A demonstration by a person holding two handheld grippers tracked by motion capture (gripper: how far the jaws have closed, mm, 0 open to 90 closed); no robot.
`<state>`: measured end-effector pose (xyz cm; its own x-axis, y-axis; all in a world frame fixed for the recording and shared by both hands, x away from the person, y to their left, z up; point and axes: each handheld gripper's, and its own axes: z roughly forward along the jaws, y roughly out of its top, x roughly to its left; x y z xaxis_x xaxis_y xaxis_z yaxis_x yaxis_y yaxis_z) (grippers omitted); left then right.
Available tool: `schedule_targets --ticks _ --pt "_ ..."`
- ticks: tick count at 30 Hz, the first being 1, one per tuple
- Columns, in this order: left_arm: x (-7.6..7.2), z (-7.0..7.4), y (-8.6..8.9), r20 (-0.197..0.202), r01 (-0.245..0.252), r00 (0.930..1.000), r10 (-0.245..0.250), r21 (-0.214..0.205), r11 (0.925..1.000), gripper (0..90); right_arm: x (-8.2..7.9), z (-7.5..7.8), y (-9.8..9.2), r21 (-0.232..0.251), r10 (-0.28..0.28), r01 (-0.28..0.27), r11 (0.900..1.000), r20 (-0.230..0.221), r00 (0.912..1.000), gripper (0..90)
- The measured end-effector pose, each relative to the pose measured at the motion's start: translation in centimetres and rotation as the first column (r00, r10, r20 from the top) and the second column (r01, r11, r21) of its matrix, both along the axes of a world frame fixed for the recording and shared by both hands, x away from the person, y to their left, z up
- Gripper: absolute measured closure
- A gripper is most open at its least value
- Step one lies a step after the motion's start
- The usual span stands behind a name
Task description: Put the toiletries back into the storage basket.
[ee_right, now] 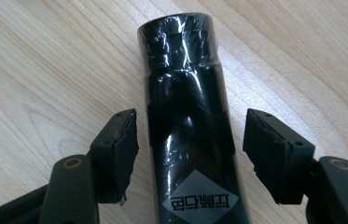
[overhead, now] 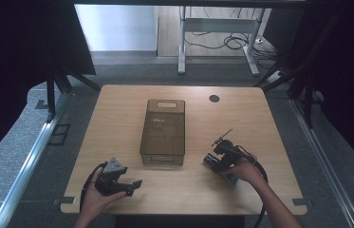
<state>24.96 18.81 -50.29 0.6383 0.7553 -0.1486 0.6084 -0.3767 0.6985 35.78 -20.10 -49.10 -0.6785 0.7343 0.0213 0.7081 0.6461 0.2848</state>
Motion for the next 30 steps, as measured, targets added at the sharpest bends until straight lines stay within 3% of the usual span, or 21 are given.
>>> schedule_targets --ticks 11,21,30 --pt "0.0 0.0 0.2 -0.001 -0.007 1.0000 0.007 -0.002 1.0000 20.8 0.3 -1.1 0.3 -0.047 0.025 -0.026 0.9986 -0.026 0.9993 36.5" --pt "0.0 0.1 0.1 0.003 -0.008 1.0000 0.008 -0.005 1.0000 20.8 0.3 -1.3 0.2 -0.051 0.037 -0.038 0.9980 -0.019 0.9991 43.5" --pt "0.0 0.1 0.3 0.007 -0.012 0.9999 0.013 -0.008 0.9999 20.8 0.8 -1.1 0.2 -0.051 0.022 -0.025 0.9984 -0.052 0.9984 45.8"
